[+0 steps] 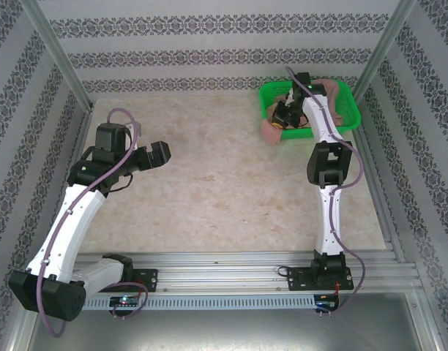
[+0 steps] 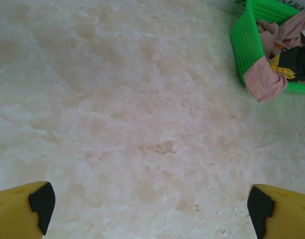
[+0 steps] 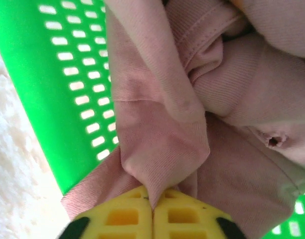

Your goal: Fold and stack the t-shirts

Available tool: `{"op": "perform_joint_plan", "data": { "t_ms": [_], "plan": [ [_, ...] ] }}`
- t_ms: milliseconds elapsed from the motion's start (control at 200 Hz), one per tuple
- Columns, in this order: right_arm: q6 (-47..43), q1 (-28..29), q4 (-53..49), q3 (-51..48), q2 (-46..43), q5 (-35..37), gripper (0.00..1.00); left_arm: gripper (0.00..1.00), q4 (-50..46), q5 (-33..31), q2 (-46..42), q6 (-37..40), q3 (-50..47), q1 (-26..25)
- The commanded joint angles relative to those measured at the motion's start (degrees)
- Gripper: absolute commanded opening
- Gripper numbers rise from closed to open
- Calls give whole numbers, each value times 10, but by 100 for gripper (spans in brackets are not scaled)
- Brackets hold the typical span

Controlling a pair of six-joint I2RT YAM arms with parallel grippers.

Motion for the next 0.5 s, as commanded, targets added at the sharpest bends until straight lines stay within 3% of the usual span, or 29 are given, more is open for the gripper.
{"op": "perform_joint_plan", "data": {
  "t_ms": [0,155,260,360,495],
  "plan": [
    [11,-1,12,17,-56,25,0,100,-14,0,-10,9,-6,9],
    [22,-3,71,29,-136,-16,0,100,1,15,-10,-3,-1,19],
    [61,-2,127,65,-186,-81,0,100,25,36,1,-20,14,35],
    [145,4,230,104,-226,-166,0,100,48,49,22,-32,43,45],
    [329,28,413,176,-244,-234,0,100,81,62,57,-36,96,52]
  ]
}}
